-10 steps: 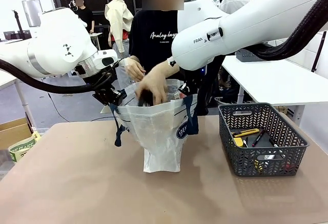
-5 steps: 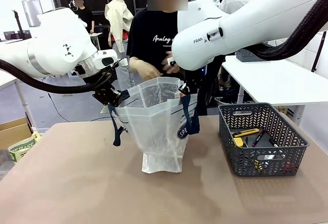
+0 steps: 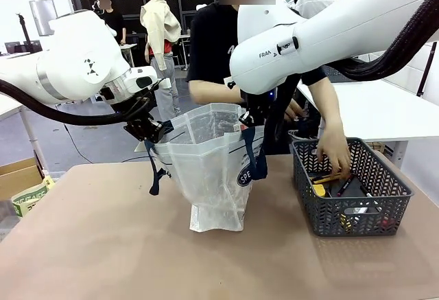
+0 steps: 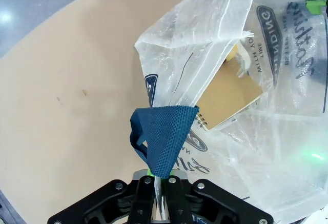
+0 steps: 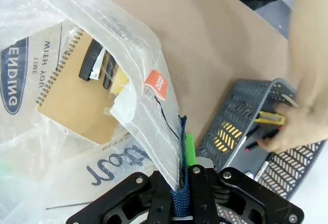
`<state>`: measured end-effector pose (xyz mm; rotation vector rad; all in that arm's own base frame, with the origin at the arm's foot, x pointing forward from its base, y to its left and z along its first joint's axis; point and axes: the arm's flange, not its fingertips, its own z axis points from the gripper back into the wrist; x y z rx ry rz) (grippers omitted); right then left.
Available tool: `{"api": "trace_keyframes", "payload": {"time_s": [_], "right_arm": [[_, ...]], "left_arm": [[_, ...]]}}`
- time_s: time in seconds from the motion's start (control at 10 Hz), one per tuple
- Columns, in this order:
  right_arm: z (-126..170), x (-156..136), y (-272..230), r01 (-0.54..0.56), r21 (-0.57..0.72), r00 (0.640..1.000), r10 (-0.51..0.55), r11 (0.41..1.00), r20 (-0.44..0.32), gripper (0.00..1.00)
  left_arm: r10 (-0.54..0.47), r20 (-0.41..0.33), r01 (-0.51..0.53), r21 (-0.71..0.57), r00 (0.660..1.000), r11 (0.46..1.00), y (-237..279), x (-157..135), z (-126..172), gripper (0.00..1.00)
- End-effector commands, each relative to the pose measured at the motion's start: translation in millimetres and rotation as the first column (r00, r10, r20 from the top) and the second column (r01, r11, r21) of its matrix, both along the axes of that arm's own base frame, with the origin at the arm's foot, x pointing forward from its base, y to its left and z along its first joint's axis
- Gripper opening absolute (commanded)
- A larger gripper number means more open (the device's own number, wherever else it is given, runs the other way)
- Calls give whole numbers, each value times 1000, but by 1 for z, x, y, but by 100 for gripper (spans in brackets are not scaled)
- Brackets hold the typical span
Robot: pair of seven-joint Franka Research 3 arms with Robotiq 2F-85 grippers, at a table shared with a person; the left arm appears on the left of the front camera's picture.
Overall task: Transfer purchased items from the store into the shopping bag.
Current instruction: Move the Reusable shopping bag to the right side of the table.
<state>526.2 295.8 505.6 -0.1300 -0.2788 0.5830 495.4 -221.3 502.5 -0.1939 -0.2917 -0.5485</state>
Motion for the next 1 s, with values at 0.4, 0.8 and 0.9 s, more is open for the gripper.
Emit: {"api": "trace_keyframes", "payload": {"time_s": [0.4, 0.8, 0.9], "right_arm": [[-1, 0, -1, 4, 1, 1000, -4, 1000, -1, 0], [0, 0, 0, 0, 0, 1000, 0, 1000, 0, 0], [3, 0, 1, -12, -24, 1000, 12, 1000, -11, 0]], "left_arm": [[14, 2, -14, 6, 1000, 1000, 0, 0, 1, 0], [0, 0, 0, 0, 1000, 1000, 0, 0, 0, 0], [-8, 18, 8, 27, 1000, 1000, 0, 1, 3, 0]]}}
